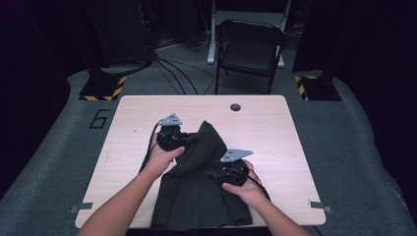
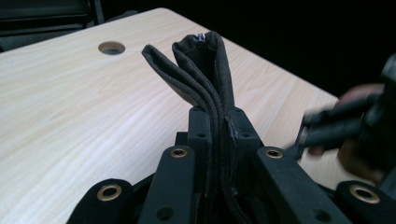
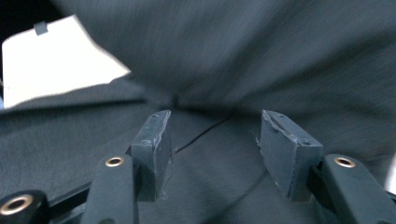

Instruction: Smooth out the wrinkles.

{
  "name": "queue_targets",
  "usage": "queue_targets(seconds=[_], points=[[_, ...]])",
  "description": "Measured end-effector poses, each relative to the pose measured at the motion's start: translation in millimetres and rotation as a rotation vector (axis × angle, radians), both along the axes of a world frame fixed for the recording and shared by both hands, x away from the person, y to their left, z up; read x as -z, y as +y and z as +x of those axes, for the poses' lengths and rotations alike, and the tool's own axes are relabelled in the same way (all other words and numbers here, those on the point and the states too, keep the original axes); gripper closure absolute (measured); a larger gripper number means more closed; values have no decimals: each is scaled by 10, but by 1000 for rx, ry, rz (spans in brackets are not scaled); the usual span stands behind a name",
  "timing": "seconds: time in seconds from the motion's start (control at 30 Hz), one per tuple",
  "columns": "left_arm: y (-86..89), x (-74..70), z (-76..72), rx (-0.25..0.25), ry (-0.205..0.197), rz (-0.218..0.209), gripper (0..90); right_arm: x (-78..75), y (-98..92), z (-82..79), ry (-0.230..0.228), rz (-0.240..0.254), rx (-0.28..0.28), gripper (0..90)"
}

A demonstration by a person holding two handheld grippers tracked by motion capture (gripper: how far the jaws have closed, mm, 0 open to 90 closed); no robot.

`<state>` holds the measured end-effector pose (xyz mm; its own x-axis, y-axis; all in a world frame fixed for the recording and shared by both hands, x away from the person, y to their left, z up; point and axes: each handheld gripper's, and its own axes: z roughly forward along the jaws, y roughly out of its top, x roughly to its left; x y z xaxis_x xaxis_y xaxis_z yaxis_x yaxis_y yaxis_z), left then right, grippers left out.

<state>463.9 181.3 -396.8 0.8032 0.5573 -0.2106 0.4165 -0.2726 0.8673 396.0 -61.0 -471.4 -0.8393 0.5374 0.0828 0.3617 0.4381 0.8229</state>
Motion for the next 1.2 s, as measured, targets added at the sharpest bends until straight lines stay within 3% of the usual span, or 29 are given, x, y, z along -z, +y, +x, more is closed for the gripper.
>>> queue_targets(seconds=[0.17,0.37,0.63,0.7,0.73,0.77,0.83,0.93,1.13,1.2], points=[[26,-141,34,17,-23,-14,821,148,233,-37,5,-84,-59,429],[44,-268,9,36,-45,-46,822,323,407,27,24,-155,-42,444],[-14,-428,5,55,-63,-40,822,385,523,133,15,-152,15,464],[-23,-468,22,57,-72,-43,822,370,529,179,18,-155,32,465],[-26,-483,25,55,-72,-46,822,354,537,186,42,-144,61,465],[-31,-504,29,56,-76,-48,822,343,523,239,-21,-168,45,465],[-44,-545,35,59,-85,-49,822,324,525,316,-36,-157,77,466],[-73,-592,35,58,-99,-38,822,302,531,429,-45,-143,111,468],[-64,-571,57,54,-93,-30,822,282,494,665,-87,-187,123,477],[-56,-550,64,51,-94,-23,821,312,468,707,-56,-184,140,479]])
